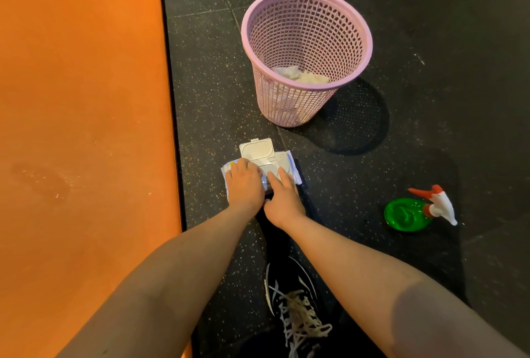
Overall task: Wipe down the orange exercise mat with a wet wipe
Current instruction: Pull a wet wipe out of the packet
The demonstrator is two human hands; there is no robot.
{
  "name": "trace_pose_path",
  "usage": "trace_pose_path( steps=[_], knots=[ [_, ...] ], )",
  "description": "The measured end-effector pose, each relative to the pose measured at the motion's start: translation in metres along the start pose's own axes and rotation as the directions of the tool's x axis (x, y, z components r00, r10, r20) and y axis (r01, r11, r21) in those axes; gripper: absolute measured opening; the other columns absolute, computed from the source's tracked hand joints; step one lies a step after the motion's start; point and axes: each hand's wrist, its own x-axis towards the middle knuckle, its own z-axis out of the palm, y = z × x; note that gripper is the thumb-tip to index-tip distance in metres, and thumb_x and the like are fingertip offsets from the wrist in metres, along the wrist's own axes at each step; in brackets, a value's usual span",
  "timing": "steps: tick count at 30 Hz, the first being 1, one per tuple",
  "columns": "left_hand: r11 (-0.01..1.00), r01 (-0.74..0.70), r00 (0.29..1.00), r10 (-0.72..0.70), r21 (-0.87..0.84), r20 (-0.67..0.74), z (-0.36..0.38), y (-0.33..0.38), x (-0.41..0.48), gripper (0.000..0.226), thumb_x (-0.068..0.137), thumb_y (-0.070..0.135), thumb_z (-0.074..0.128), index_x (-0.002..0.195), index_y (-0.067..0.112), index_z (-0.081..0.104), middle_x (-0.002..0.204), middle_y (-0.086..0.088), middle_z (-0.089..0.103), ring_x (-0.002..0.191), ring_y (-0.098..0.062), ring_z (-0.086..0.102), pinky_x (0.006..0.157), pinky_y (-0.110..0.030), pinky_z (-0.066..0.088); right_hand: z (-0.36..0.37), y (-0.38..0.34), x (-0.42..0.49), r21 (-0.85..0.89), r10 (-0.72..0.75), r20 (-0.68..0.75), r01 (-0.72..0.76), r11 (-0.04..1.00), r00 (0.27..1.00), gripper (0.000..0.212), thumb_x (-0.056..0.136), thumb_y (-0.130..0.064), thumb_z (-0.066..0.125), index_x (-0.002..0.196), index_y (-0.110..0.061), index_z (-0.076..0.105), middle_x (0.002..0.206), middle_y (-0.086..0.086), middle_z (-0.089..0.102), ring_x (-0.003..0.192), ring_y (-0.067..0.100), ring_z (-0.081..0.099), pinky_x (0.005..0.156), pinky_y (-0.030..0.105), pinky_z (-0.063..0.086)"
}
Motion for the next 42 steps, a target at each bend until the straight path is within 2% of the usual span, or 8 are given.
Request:
trace_pose_path(
  steps=[7, 12, 20, 25, 30, 34, 38, 42],
  knots=[
    [0.993, -0.052, 0.998, 0.049, -0.108, -0.03, -0.002, -0.007, 0.004, 0.027, 0.094, 0.029, 0.061, 0.116, 0.017, 0.068, 0.118, -0.004, 0.056, 0.107, -0.027, 0.053, 0.092, -0.036, 0.036, 0.0, 0.003, -0.001, 0.025, -0.016, -0.013, 0.017, 1.0, 1.0, 0.074, 0.098, -0.009, 0.05, 0.16, -0.034, 0.019, 0.169, -0.014, -0.006, 0.155, 0.013, -0.007, 0.122, 0.043, 0.024],
    [0.991, -0.008, 0.999, 0.002, -0.136, -0.044, -0.003, -0.006, 0.01, 0.02, 0.094, 0.028, 0.064, 0.104, 0.017, 0.078, 0.111, -0.001, 0.06, 0.099, -0.024, 0.057, 0.088, -0.039, 0.044, -0.003, 0.005, 0.001, 0.011, -0.026, -0.022, 0.026, 1.0, 0.999, 0.073, 0.098, -0.008, 0.05, 0.16, -0.032, 0.02, 0.169, -0.013, -0.002, 0.155, 0.015, -0.003, 0.122, 0.042, 0.024],
    [0.984, 0.022, 0.999, -0.029, -0.175, -0.037, -0.003, -0.003, 0.01, 0.022, 0.099, 0.026, 0.054, 0.103, 0.014, 0.072, 0.117, -0.004, 0.057, 0.109, -0.025, 0.053, 0.096, -0.037, 0.039, -0.004, 0.007, 0.0, -0.058, -0.042, 0.014, 0.043, 0.997, 0.999, 0.073, 0.102, -0.022, 0.051, 0.161, -0.036, 0.011, 0.168, -0.013, -0.01, 0.155, 0.016, -0.009, 0.122, 0.047, 0.026],
    [0.908, 0.114, 0.993, -0.115, -0.403, 0.022, -0.011, 0.0, 0.007, 0.013, 0.097, 0.015, 0.056, 0.093, 0.008, 0.066, 0.109, -0.009, 0.058, 0.104, -0.025, 0.053, 0.089, -0.029, 0.039, -0.001, 0.007, 0.0, -0.08, -0.034, 0.023, 0.036, 0.996, 0.999, 0.074, 0.103, -0.028, 0.051, 0.161, -0.037, 0.006, 0.168, -0.012, -0.015, 0.155, 0.018, -0.012, 0.122, 0.047, 0.022],
    [0.786, 0.15, 0.989, -0.124, -0.6, 0.085, -0.025, 0.0, 0.002, 0.016, 0.099, 0.014, 0.05, 0.087, 0.012, 0.06, 0.091, -0.001, 0.063, 0.081, -0.014, 0.056, 0.062, -0.011, 0.036, -0.006, 0.003, 0.001, -0.077, -0.014, 0.053, 0.018, 0.997, 0.999, 0.075, 0.103, -0.028, 0.052, 0.161, -0.038, 0.005, 0.167, -0.012, -0.017, 0.155, 0.017, -0.013, 0.123, 0.048, 0.02],
    [0.701, 0.166, 0.983, -0.172, -0.694, 0.062, -0.04, -0.002, -0.006, 0.016, 0.106, 0.018, 0.042, 0.099, 0.012, 0.055, 0.088, 0.006, 0.058, 0.075, -0.003, 0.051, 0.061, -0.007, 0.037, -0.007, 0.002, 0.001, -0.078, -0.001, 0.083, 0.007, 0.997, 0.997, 0.076, 0.103, -0.03, 0.051, 0.161, -0.038, 0.002, 0.167, -0.01, -0.02, 0.154, 0.019, -0.017, 0.124, 0.051, 0.016],
    [0.661, 0.137, 0.982, -0.187, -0.738, 0.015, -0.049, -0.007, -0.01, 0.014, 0.106, 0.024, 0.042, 0.097, 0.02, 0.052, 0.091, 0.004, 0.06, 0.081, -0.019, 0.058, 0.068, -0.024, 0.045, -0.008, -0.002, 0.0, -0.081, 0.017, 0.086, -0.01, 0.997, 0.996, 0.075, 0.104, -0.032, 0.049, 0.161, -0.037, 0.002, 0.167, -0.009, -0.019, 0.154, 0.02, -0.019, 0.125, 0.052, 0.013],
    [0.646, 0.132, 0.974, -0.225, -0.752, -0.023, -0.064, -0.015, -0.019, 0.013, 0.106, 0.018, 0.041, 0.099, 0.014, 0.05, 0.088, 0.008, 0.053, 0.079, -0.009, 0.05, 0.063, -0.009, 0.039, -0.009, -0.003, -0.002, -0.117, 0.028, 0.106, -0.015, 0.993, 0.994, 0.075, 0.104, -0.032, 0.048, 0.161, -0.036, -0.001, 0.167, -0.008, -0.02, 0.154, 0.021, -0.019, 0.124, 0.051, 0.014]
  ],
)
